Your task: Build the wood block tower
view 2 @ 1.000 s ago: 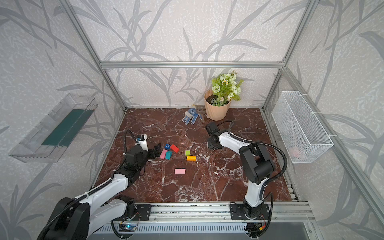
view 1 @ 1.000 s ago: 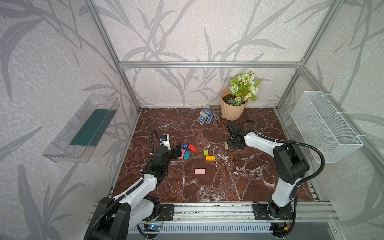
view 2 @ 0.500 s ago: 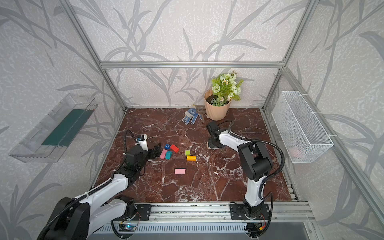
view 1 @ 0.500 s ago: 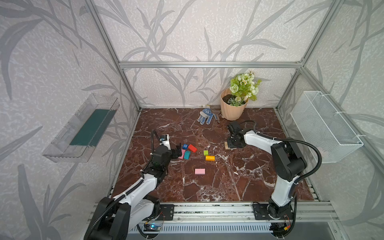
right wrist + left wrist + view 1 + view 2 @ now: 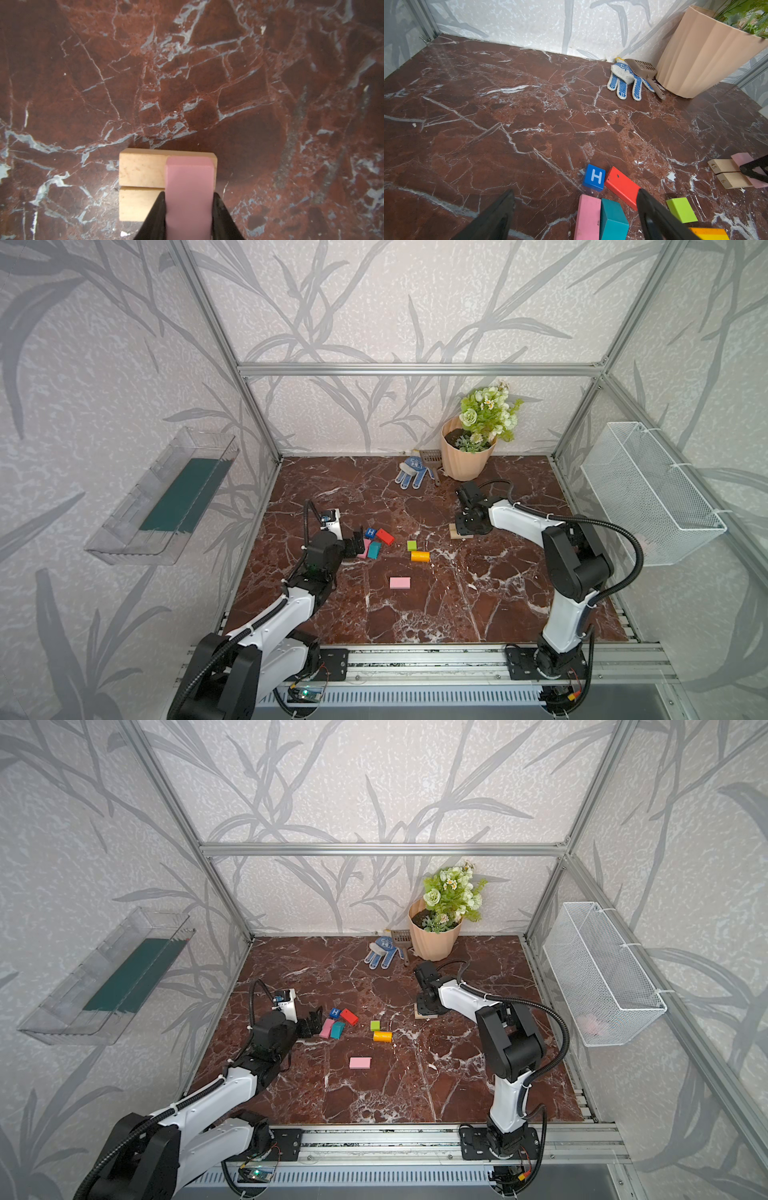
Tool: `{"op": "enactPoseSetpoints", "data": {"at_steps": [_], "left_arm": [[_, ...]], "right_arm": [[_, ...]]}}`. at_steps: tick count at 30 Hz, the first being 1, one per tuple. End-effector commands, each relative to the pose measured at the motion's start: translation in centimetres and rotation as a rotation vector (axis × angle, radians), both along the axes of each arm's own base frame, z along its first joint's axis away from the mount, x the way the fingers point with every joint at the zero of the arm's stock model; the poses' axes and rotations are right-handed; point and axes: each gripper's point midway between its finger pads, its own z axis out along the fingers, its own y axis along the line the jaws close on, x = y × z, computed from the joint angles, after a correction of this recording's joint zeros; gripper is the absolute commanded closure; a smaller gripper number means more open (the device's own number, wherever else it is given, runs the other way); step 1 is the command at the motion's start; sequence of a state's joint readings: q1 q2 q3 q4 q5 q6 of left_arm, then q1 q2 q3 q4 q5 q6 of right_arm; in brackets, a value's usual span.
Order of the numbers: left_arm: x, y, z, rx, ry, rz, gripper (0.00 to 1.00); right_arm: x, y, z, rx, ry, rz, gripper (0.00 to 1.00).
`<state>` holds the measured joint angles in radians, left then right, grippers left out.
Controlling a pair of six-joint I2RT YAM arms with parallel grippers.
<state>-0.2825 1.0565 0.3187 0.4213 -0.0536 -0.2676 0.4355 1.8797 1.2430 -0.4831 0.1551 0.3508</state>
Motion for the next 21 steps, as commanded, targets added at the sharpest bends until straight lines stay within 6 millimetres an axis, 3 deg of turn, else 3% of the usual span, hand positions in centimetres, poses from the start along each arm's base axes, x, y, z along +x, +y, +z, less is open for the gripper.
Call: {"op": "enactPoseSetpoints", "data": {"at_steps": [1,6,21], "left_arm": [[0.2,-0.9,0.7,0.009,-0.026,-0.045,0.08],[0.2,-2.7,0.8,0.022,-0.036,-0.131,0.08],[0.1,-4.0,0.5,0.092,-0.028,-0.153,0.07]], "right_arm": [[0.3,0.0,-0.1,0.008,0.009,-0.01,0.72],[0.4,0.0,-0.2,0.013,0.01,-0.013,0.72],[0.6,0.1,-0.7,0.027,0.019,-0.016,0.67]]}}
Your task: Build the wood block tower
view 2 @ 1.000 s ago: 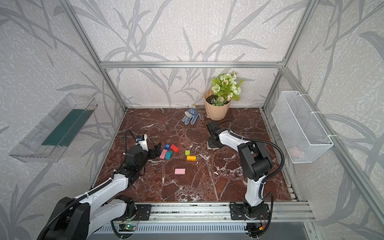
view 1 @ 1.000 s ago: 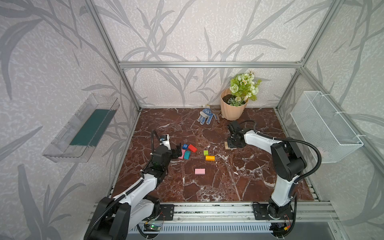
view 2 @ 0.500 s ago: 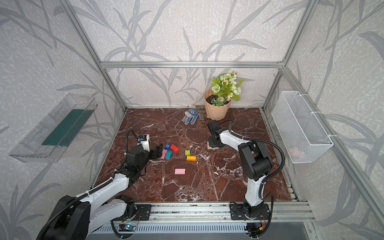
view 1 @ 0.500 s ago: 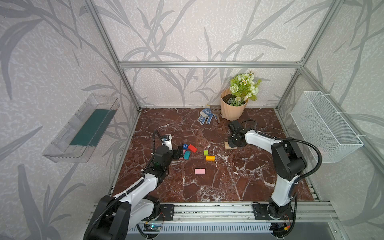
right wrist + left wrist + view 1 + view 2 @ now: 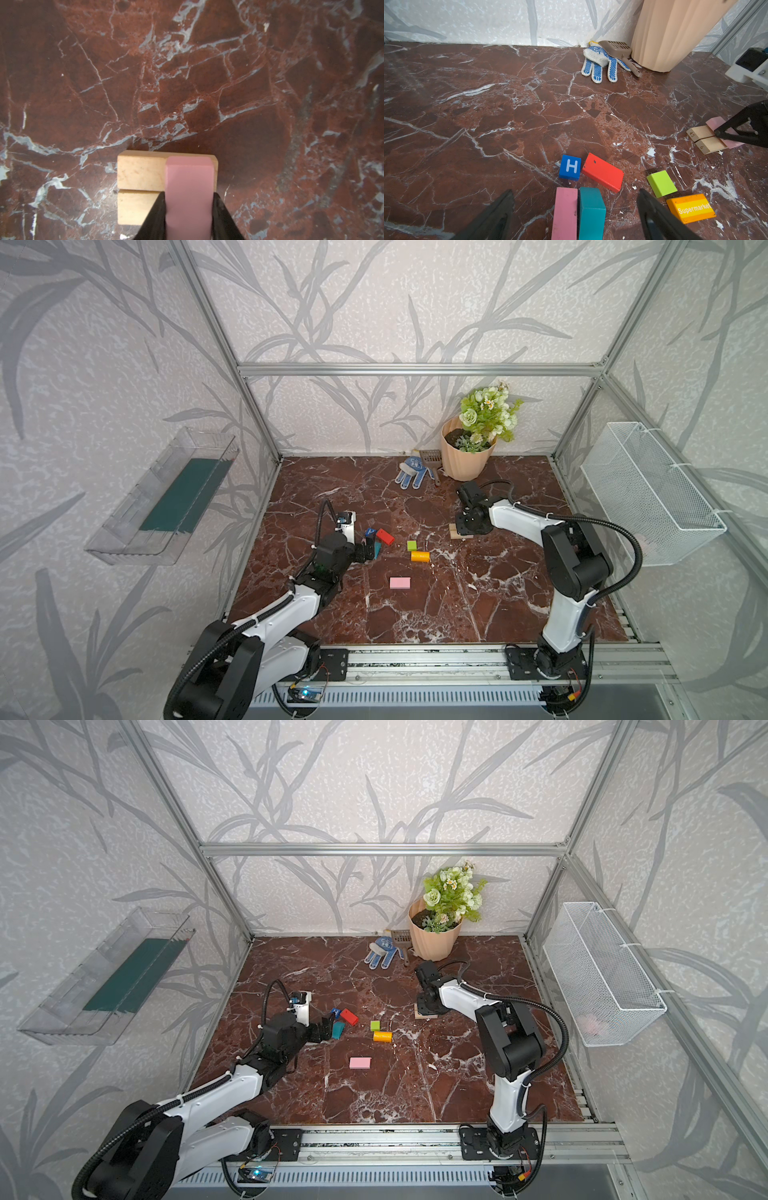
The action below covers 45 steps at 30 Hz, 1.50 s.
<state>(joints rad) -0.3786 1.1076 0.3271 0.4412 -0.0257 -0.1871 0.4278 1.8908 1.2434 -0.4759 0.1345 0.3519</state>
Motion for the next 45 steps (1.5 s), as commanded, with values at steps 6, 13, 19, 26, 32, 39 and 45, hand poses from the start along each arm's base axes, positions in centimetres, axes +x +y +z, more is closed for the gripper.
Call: {"op": "enactPoseSetpoints", "data": {"at_steps": [6,13,19,26,32,39,45], "left_arm": [[0.66,-0.31,1.4,0.026,-0.042,-0.002,0.07],[0.65,-0.43,1.33,0.037,-0.041,-0.003,0.07],[0.63,-0.53,1.32,0.044,-0.043,-0.006,0.07],[0.61,-0.64,1.31,0.05,-0.043,-0.007,0.07],[0.62,-0.72,1.39,0.055,-0.047,-0.008,0.07],[0.66,-0.78,1.25,0.063,-0.042,-0.007,0.07],[0.68,-0.86,1.17,0.07,-0.039,-0.008,0.07]], "right_arm": [[0.72,0.16,-0.26,0.017,0.006,-0.015,0.67],[0.92,0.32,-0.16,0.027,0.005,-0.017,0.66],[0.99,0.23,-0.2,0.024,0.006,-0.019,0.66],[1.06,-0.06,-0.52,0.009,0.013,-0.026,0.65],[0.91,-0.35,-0.5,-0.003,0.015,-0.029,0.61],[0.68,-0.17,-0.19,0.013,0.014,-0.024,0.59],[0.55,-0.25,0.16,0.014,0.007,-0.025,0.59]]}}
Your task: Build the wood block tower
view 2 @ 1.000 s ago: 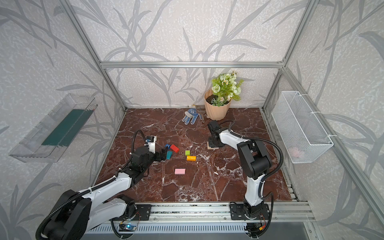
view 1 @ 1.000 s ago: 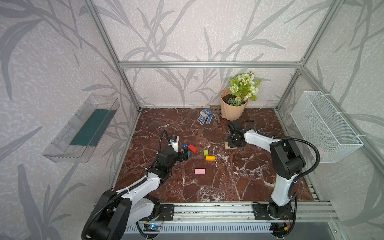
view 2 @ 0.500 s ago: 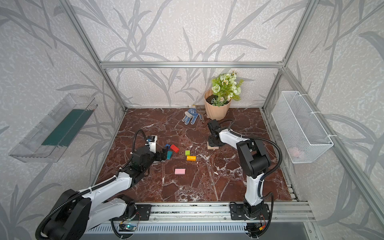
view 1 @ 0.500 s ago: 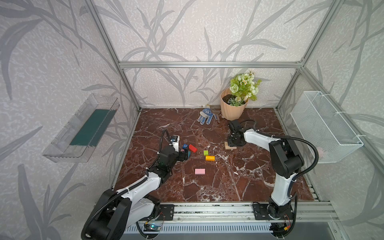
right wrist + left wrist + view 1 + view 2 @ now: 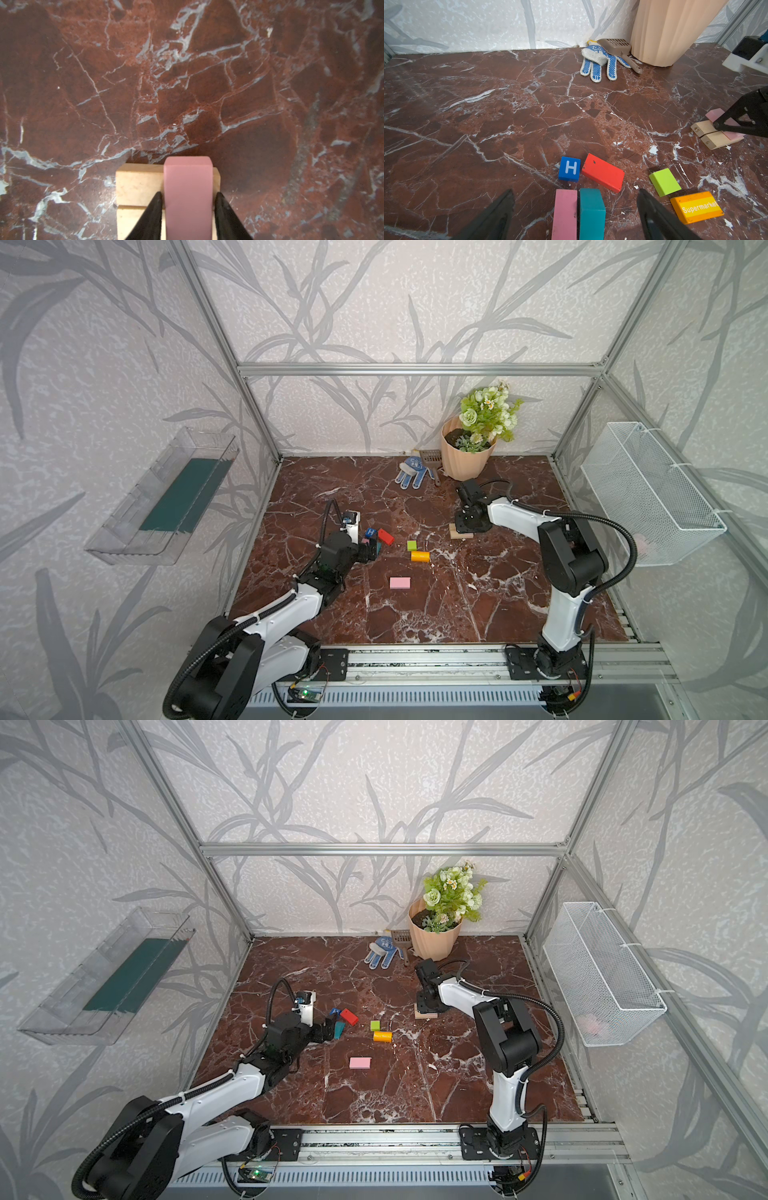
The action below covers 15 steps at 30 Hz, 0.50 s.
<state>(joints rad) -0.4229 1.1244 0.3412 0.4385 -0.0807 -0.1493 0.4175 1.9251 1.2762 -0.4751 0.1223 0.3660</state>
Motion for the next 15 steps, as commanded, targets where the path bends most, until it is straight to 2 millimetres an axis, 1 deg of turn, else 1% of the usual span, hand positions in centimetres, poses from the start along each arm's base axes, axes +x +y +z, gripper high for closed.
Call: {"op": "enactPoseSetpoints", "data": {"at_steps": [1,4,6,8,9,15], "left_arm": [[0.66,-0.24,1.14,0.014,-0.027,0.001,0.07],[0.67,-0.31,1.1,0.018,-0.024,0.0,0.07],[0.7,-0.32,1.05,0.02,-0.023,0.0,0.07],[0.71,-0.4,1.04,0.022,-0.021,-0.002,0.07],[0.74,-0.34,1.03,0.025,-0.021,0.0,0.07],[0.74,-0.55,1.0,0.028,-0.019,-0.008,0.07]], "right_arm": [[-0.35,-0.37,0.57,0.001,0.002,-0.006,0.59],[-0.41,-0.41,0.71,0.004,-0.003,-0.01,0.6],[-0.51,-0.41,0.62,0.005,0.0,-0.01,0.62],[-0.57,-0.4,0.49,0.006,0.003,-0.01,0.67],[-0.55,-0.45,0.52,0.006,0.003,-0.011,0.68],[-0.78,-0.61,0.52,-0.002,0.006,-0.013,0.68]]}}
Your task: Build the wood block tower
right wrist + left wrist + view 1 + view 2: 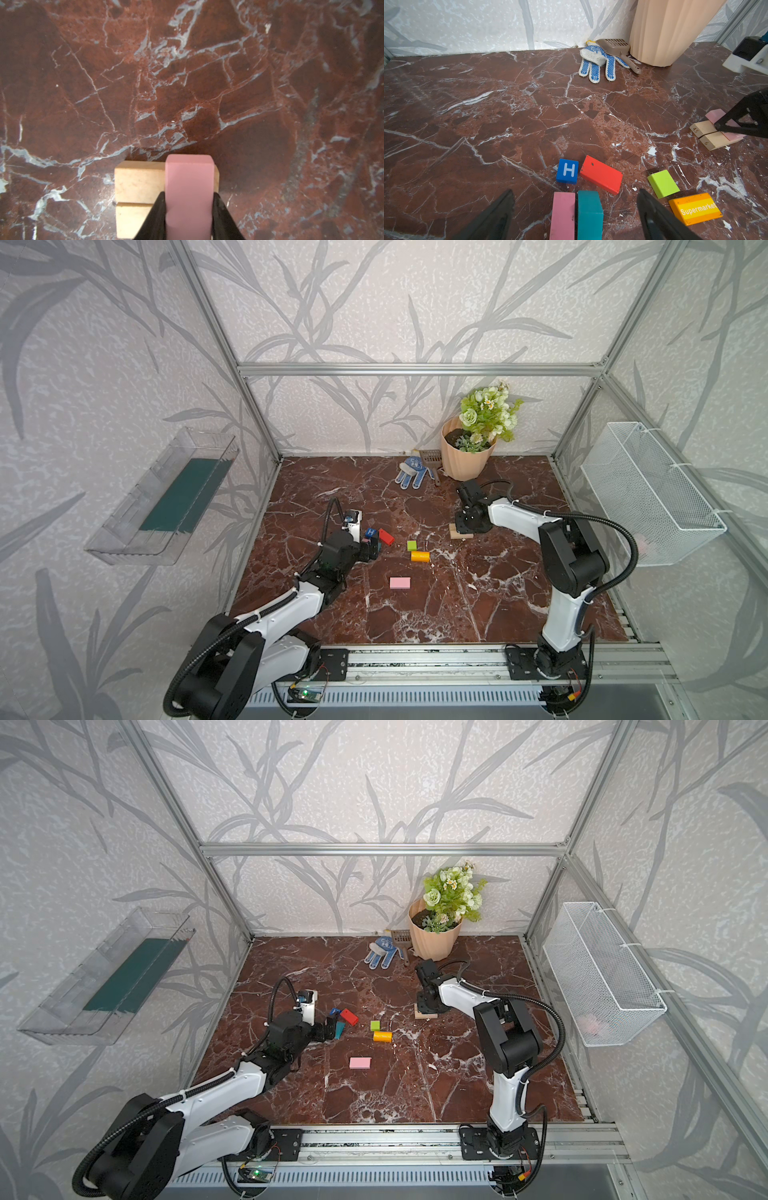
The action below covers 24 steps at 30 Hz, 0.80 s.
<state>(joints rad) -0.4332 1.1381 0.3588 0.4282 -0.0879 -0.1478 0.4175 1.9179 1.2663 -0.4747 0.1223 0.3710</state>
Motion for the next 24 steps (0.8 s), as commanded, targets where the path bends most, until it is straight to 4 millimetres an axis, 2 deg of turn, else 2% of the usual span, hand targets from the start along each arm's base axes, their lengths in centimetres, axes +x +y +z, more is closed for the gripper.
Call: {"op": "enactPoseSetpoints", "data": {"at_steps": [1,12,21,24], "left_arm": [[0.6,-0.2,0.9,0.02,-0.024,-0.004,0.07],[0.5,-0.3,1.0,0.021,-0.025,-0.007,0.07],[0.5,-0.3,0.9,0.023,-0.022,-0.005,0.07],[0.5,-0.3,0.9,0.025,-0.022,-0.006,0.07]], "right_arm": [[-0.6,-0.5,0.5,-0.003,0.006,-0.009,0.68],[-0.7,-0.8,0.5,-0.014,0.004,-0.008,0.68],[-0.5,-0.8,1.1,-0.015,-0.008,-0.005,0.46],[-0.5,-0.8,1.7,-0.015,-0.018,-0.003,0.45]]}}
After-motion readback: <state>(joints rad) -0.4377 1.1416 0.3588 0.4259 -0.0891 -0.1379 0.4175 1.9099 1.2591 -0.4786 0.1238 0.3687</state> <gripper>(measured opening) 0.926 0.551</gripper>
